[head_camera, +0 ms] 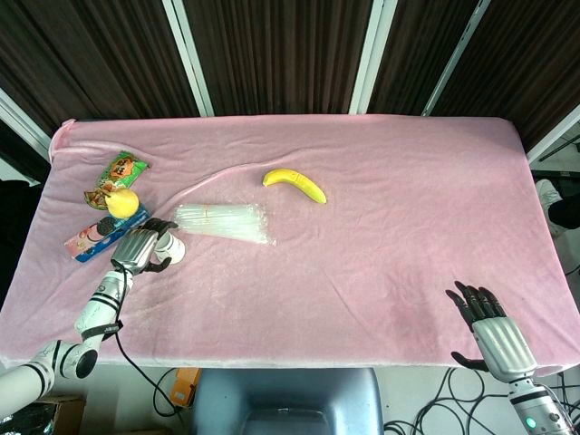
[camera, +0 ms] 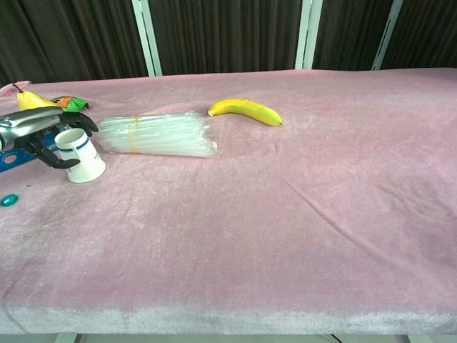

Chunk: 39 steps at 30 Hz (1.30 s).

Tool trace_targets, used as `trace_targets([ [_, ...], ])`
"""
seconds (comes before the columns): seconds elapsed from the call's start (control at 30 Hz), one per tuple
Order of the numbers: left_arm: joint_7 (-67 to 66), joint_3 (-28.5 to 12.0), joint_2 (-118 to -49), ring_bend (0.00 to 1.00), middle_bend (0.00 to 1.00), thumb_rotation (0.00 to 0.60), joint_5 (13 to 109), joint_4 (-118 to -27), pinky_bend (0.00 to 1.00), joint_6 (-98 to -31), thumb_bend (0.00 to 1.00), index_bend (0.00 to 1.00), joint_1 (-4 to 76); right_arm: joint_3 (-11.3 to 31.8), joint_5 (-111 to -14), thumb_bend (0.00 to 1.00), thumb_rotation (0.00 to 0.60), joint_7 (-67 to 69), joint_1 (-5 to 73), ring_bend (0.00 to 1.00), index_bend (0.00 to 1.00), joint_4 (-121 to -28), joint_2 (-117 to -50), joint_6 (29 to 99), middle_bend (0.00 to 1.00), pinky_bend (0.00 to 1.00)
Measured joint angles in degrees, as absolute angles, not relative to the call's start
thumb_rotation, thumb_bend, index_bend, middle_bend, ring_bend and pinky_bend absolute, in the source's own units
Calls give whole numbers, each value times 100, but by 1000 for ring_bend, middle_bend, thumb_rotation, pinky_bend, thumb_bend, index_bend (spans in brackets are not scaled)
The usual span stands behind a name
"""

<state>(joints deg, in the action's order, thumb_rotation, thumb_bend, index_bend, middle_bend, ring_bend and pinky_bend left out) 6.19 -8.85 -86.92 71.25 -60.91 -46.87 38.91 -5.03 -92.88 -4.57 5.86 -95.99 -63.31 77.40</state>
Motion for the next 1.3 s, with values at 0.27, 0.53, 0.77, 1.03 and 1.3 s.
trace_targets([
  [0.27, 436, -934, -8859, 468, 552, 600, 7077, -5879, 674, -5025, 374, 566, 3804, -495, -9265, 253, 600, -479, 594, 0, 0, -9601, -6340, 7705, 0, 0],
  [0.53, 416, -920, -8839, 510, 593, 600, 7287, -5947, 719, -5503, 384, 607, 3661, -492, -9252, 253, 600, -512, 596, 0, 0, -9605, -6352, 7688, 0, 0],
  [0.77, 300, -771, -8430, 509, 589, 600, 7532, -6460, 716, -6112, 384, 593, 3348, -492, -9225, 252, 600, -579, 618, 0, 0, -9610, -6385, 7619, 0, 0],
  [1.03, 53, -343, -7849, 507, 588, 600, 7642, -7063, 710, -6519, 383, 587, 2656, -499, -9235, 252, 600, -655, 635, 0, 0, -9631, -6424, 7579, 0, 0],
  [1.3, 192, -230, -8010, 481, 559, 600, 7687, -6677, 645, -6417, 381, 556, 2538, -500, -9228, 253, 600, -724, 646, 0, 0, -9638, -6461, 7554, 0, 0],
])
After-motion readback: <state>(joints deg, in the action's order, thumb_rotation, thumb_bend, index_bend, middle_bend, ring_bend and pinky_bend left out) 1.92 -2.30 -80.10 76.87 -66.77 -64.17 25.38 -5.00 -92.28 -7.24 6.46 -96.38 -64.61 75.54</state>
